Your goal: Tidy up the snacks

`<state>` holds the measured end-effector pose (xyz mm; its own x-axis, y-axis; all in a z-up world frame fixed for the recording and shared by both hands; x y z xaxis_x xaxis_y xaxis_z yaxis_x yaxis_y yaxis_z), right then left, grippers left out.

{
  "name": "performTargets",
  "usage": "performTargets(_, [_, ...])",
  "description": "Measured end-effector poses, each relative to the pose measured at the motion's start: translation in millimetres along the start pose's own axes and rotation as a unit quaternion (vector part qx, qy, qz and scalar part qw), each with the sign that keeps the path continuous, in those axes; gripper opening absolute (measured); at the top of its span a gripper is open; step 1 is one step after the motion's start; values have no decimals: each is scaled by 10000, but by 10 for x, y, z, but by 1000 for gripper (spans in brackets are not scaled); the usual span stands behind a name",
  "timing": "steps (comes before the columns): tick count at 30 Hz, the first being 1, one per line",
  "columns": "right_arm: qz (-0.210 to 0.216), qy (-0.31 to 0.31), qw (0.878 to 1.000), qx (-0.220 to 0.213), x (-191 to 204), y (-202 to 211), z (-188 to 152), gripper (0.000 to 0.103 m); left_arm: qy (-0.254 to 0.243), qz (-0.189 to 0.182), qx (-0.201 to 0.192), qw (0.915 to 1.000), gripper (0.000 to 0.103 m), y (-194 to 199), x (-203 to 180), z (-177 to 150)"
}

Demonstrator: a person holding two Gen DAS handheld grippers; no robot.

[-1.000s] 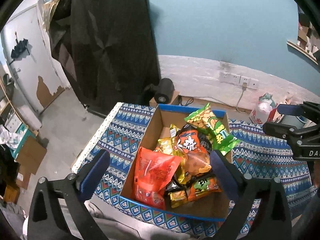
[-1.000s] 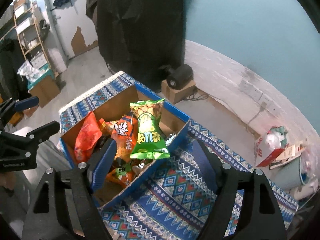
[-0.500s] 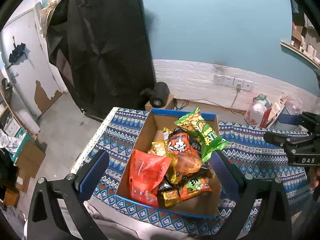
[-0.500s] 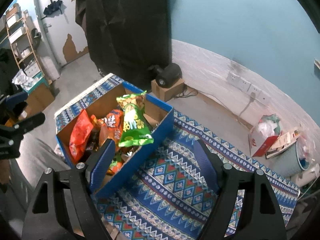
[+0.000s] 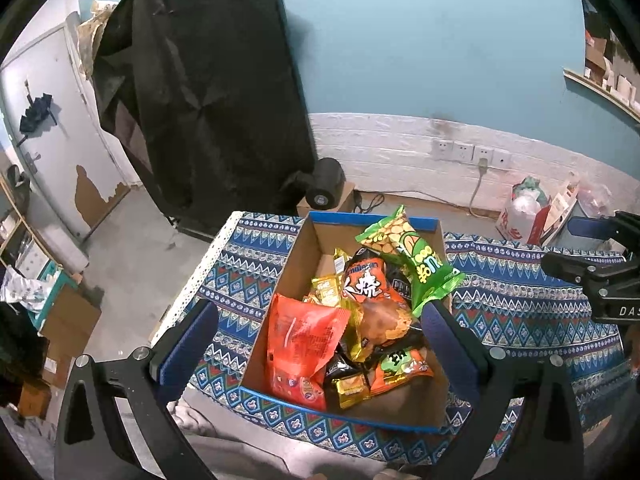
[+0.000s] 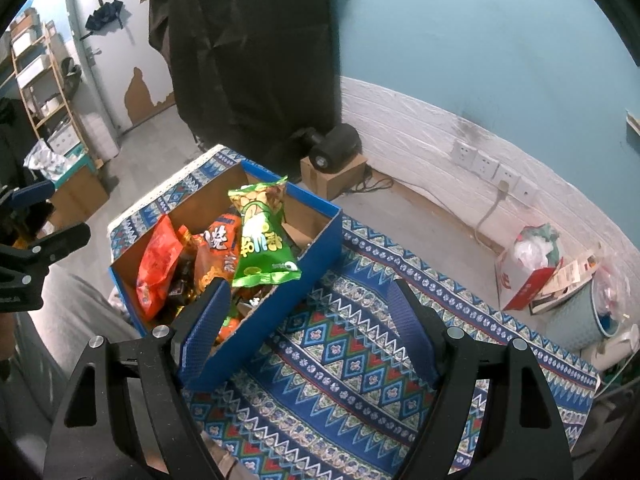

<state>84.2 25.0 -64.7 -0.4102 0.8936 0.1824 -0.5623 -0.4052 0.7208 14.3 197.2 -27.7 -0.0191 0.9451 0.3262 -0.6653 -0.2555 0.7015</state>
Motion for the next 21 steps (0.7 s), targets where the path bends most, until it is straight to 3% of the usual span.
performTargets(21, [-54, 9, 10000, 46, 27, 6, -23, 80, -43, 138, 40, 9999, 102, 5, 5, -9])
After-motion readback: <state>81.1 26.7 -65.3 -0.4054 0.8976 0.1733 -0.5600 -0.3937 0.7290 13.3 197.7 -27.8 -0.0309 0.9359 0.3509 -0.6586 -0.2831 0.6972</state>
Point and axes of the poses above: each gripper's, at about its wrist camera, not at the fingertips, and y roughly against the way its jaws point, x to its left, z to its top, the point moved 8 cm from there along -y, roughly the way its jaws point, and after that the axes turned 14 degrees about -y, right-handed, at the moved point
